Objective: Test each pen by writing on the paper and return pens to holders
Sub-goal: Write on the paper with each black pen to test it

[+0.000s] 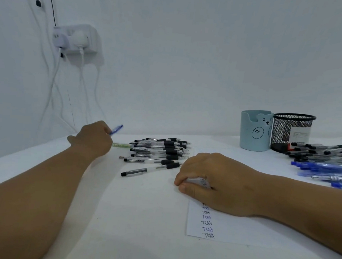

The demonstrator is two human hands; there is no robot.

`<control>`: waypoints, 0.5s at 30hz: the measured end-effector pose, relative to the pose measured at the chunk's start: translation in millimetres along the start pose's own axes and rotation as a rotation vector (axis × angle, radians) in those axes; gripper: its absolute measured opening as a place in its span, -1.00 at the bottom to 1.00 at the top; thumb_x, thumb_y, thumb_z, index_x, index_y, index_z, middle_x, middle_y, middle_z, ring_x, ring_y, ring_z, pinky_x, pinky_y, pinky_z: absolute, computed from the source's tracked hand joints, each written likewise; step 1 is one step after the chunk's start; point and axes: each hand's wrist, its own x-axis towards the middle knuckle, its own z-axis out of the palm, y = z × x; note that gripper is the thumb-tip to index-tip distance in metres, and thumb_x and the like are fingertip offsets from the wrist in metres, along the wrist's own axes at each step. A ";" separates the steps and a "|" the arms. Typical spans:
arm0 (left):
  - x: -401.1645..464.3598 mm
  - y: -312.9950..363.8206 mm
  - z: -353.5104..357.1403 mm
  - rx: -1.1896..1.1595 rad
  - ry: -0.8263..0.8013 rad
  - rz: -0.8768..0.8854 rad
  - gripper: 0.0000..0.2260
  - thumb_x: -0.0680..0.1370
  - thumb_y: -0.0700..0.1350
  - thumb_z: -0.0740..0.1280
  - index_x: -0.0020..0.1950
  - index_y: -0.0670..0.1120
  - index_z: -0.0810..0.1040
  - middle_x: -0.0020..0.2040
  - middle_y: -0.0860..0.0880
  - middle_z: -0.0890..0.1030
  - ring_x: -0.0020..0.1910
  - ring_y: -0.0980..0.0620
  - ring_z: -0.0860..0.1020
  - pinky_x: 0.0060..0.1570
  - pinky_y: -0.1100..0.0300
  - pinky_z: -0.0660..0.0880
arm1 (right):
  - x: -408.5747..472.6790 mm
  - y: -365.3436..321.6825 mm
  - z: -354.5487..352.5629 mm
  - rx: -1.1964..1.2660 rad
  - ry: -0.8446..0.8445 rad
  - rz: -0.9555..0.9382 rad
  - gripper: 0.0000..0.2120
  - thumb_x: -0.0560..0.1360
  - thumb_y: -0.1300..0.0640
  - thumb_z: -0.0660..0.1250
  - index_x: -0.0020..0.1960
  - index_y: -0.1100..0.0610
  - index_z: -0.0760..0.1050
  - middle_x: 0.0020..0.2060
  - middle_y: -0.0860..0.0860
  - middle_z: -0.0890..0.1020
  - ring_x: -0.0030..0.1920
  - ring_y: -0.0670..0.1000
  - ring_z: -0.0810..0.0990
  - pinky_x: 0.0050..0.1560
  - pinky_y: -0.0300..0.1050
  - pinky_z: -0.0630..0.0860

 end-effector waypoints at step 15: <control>-47.2 83.8 -50.4 -1.858 -0.466 -0.205 -0.49 0.55 0.26 0.09 -0.43 -0.07 0.25 -0.42 0.01 0.17 -0.46 0.05 0.08 -0.39 0.20 0.10 | -6.3 11.0 -7.6 0.006 0.116 0.068 -0.79 0.61 -0.05 0.30 0.20 -0.09 0.62 0.09 -0.26 0.64 0.18 -0.24 0.51 0.21 -0.35 0.37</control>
